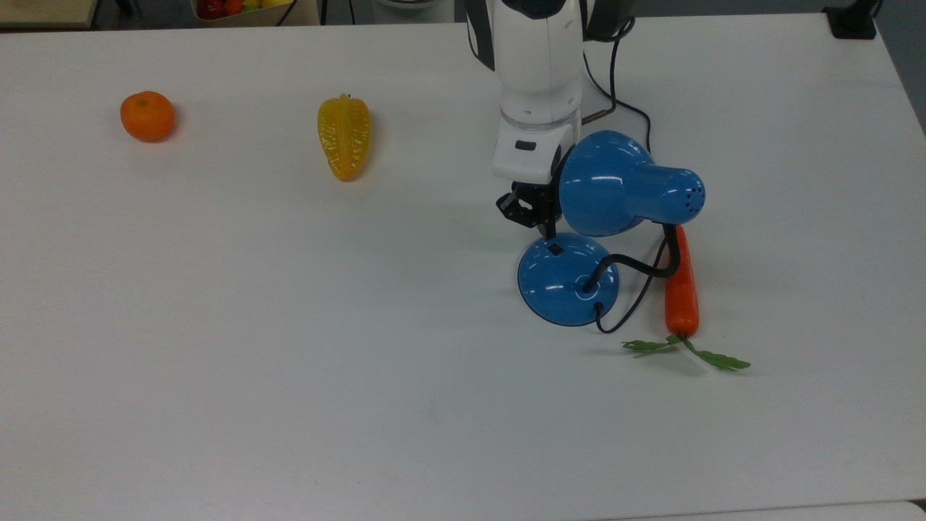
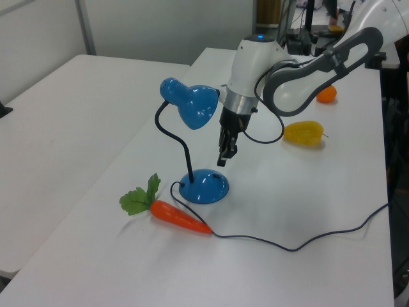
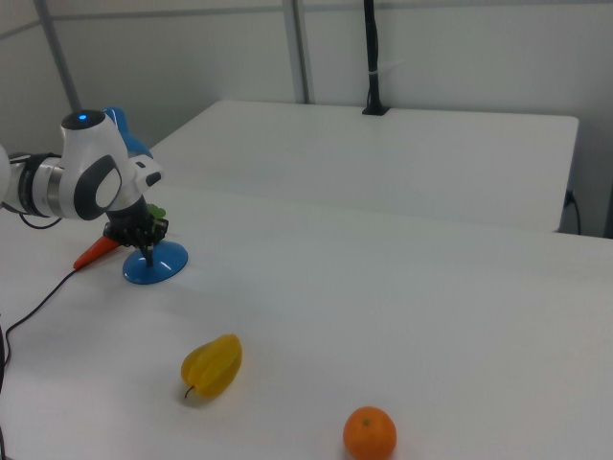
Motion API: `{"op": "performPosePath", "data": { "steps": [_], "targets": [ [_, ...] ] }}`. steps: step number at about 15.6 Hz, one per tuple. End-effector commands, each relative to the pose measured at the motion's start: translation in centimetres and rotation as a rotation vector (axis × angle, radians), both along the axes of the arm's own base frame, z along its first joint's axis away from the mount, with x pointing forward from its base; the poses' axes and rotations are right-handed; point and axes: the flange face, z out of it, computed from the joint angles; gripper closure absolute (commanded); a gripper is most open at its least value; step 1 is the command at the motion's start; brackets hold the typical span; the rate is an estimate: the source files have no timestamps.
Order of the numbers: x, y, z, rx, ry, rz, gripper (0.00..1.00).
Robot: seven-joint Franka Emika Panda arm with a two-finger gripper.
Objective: Turn on desk lamp
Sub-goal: 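Move the gripper down toward the switch on the blue lamp base, then press the switch on the lamp base with the gripper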
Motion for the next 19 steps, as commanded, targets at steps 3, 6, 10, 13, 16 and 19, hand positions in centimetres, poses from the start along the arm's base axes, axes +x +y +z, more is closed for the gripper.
{"op": "performPosePath", "data": {
  "steps": [3, 6, 10, 13, 16, 19],
  "targets": [
    [0.3, 1.5, -1.5, 0.034, -0.058, -0.008, 1.00],
    [0.4, 1.8, -2.6, 0.030, -0.063, -0.002, 1.00],
    [0.3, 2.3, -3.1, 0.030, -0.066, 0.005, 1.00],
    [0.2, 2.5, -3.3, 0.029, -0.063, 0.009, 1.00],
    [0.1, 2.4, -3.0, 0.030, -0.065, 0.009, 1.00],
    [0.1, 2.1, -2.4, 0.032, -0.064, 0.002, 1.00]
  ]
}}
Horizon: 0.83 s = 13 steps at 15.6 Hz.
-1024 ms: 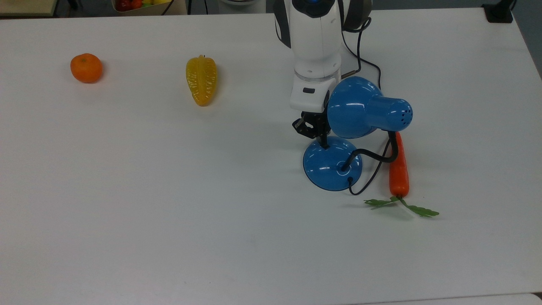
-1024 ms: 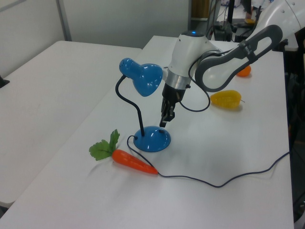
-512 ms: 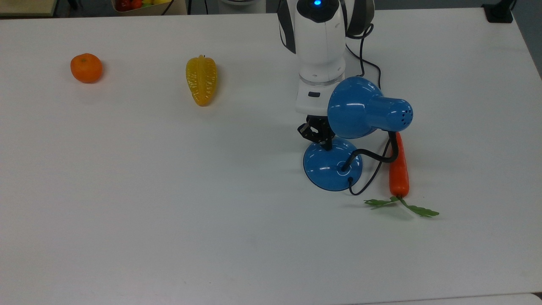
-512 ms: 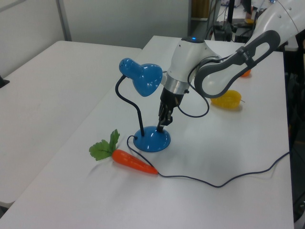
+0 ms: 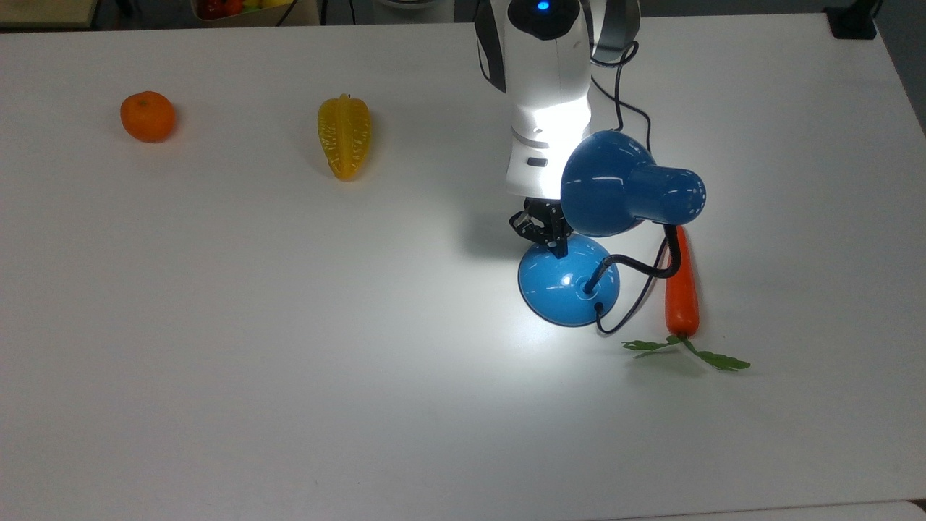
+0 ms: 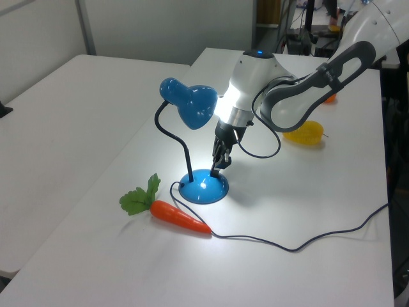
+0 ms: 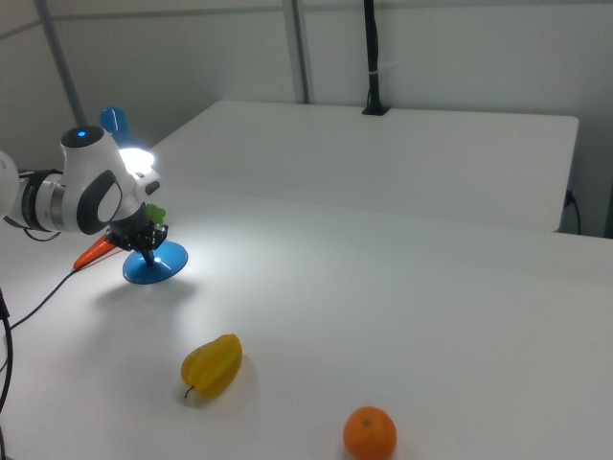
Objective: Turn on desk lamp
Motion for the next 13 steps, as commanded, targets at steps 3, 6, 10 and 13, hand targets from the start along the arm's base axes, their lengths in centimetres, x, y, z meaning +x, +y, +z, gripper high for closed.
{"op": "performPosePath", "data": {
  "steps": [3, 6, 10, 13],
  "targets": [
    [-0.4, 0.2, 1.0, 0.014, -0.008, -0.017, 1.00],
    [-0.7, -0.3, 1.7, 0.004, 0.022, -0.019, 1.00],
    [-1.2, -1.5, 3.7, -0.013, 0.073, -0.026, 1.00],
    [-2.0, -2.5, 5.5, -0.033, 0.138, -0.028, 1.00]
  ]
}}
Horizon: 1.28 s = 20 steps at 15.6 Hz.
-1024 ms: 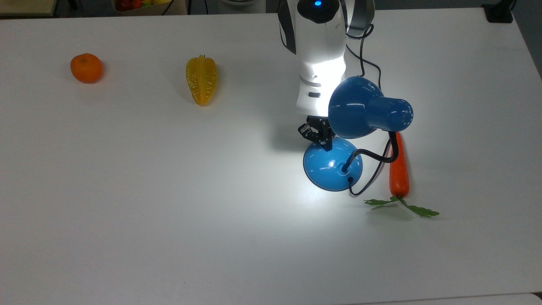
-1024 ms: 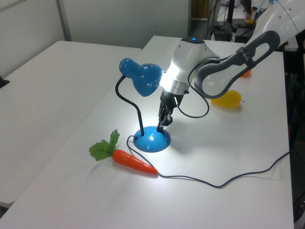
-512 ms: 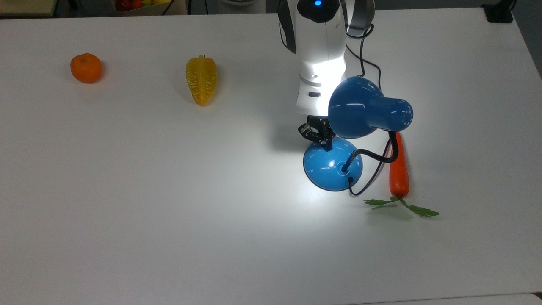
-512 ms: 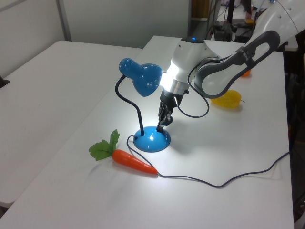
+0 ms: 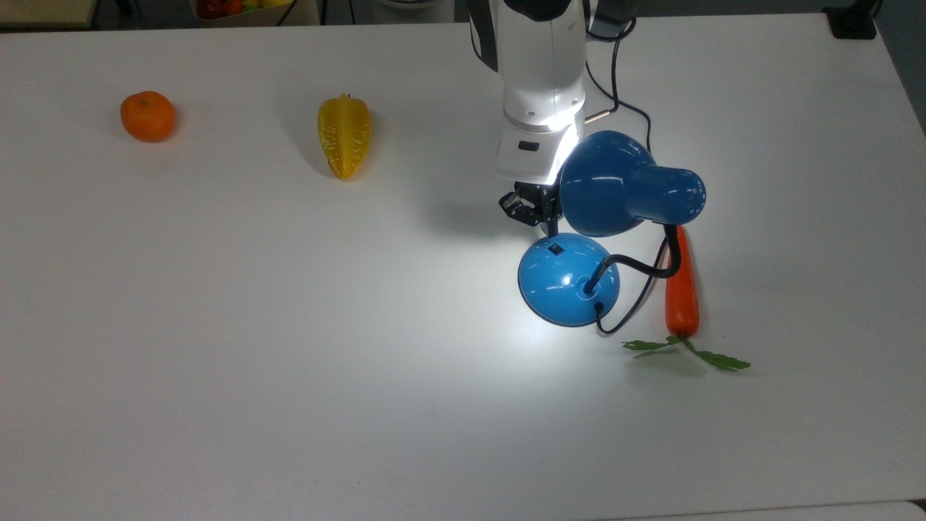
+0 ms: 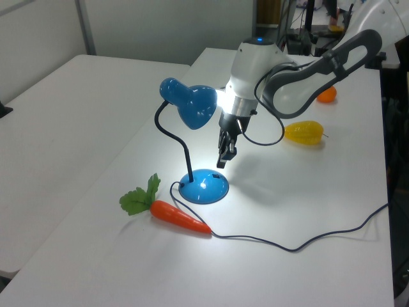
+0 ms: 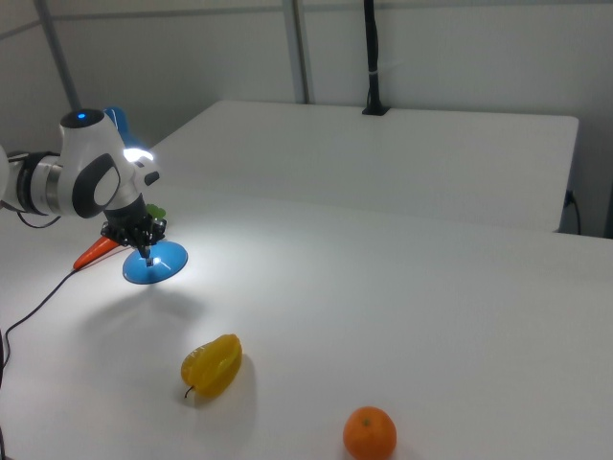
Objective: Turn on desk lamp
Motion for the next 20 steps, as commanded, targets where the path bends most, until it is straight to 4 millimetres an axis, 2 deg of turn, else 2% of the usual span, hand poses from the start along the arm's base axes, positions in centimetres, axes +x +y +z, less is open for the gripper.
{"op": "performPosePath", "data": {
  "steps": [1, 2, 4, 5, 6, 8, 10, 15, 20],
  "targets": [
    [-1.6, -1.6, 3.2, -0.014, 0.087, -0.025, 1.00],
    [-1.9, -2.1, 3.9, -0.020, 0.106, -0.027, 1.00],
    [-2.6, -3.1, 5.3, -0.032, 0.154, -0.034, 0.89],
    [-3.0, -3.5, 5.9, -0.041, 0.176, -0.036, 0.78],
    [-3.5, -3.9, 6.5, -0.047, 0.200, -0.039, 0.64],
    [-3.9, -5.4, 7.9, -0.057, 0.233, -0.053, 0.17],
    [-4.4, -6.3, 9.4, -0.058, 0.240, -0.063, 0.02],
    [-6.0, -9.2, 14.2, -0.065, 0.240, -0.129, 0.00],
    [-7.2, -12.3, 19.0, -0.049, 0.281, -0.358, 0.00]
  ]
}}
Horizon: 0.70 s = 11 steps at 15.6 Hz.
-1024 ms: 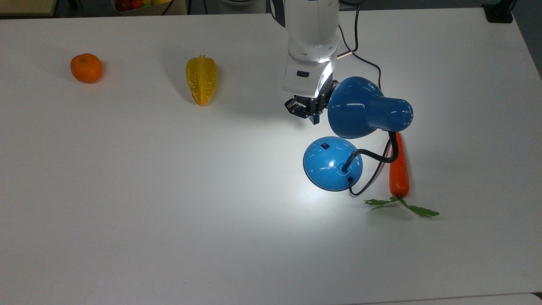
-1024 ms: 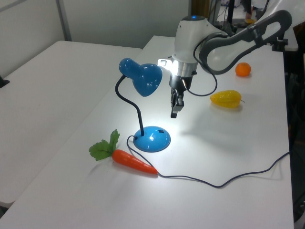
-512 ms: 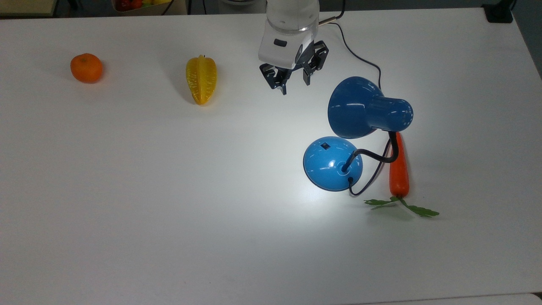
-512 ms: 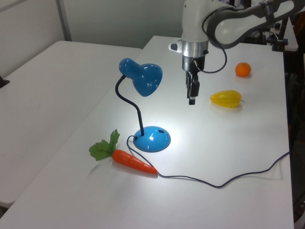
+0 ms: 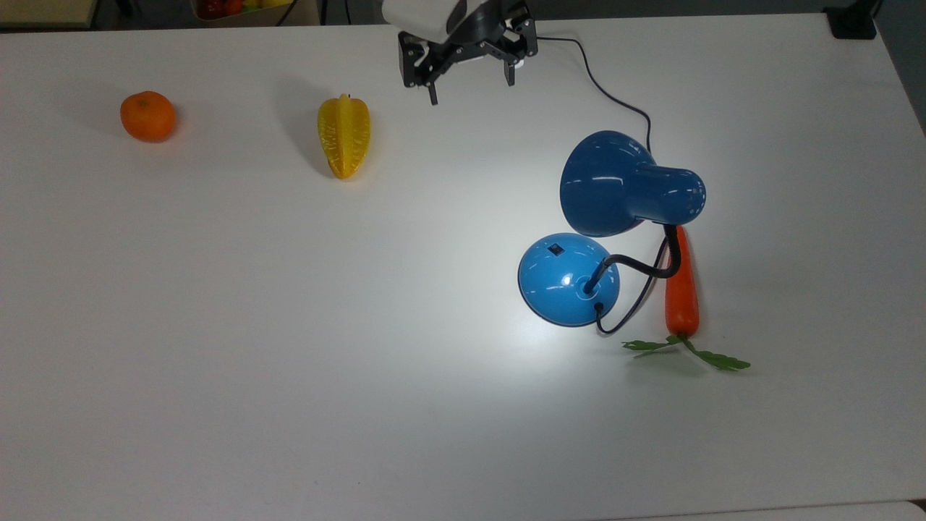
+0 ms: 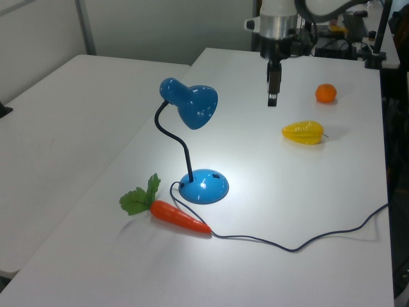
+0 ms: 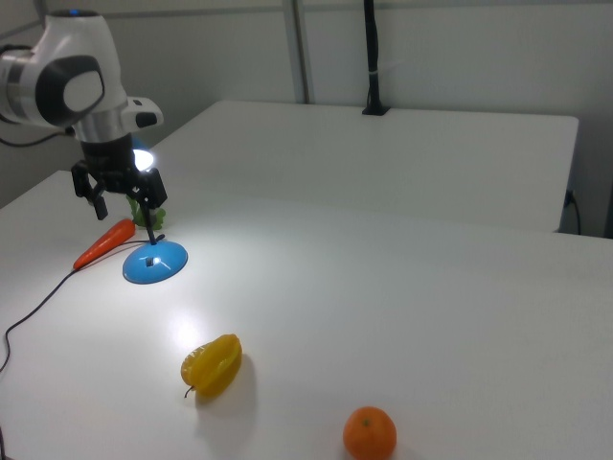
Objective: Turn on desk lamp
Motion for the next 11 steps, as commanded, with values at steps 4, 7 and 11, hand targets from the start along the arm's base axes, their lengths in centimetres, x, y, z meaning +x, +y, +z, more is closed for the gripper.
{"op": "performPosePath", "data": {
  "steps": [4, 7, 11],
  "targets": [
    [-2.2, -4.0, 6.7, -0.005, 0.044, -0.234, 0.00],
    [-2.9, -5.2, 8.9, -0.016, 0.085, -0.309, 0.00],
    [-3.6, -6.0, 10.6, -0.008, 0.070, -0.326, 0.00]
  ]
}}
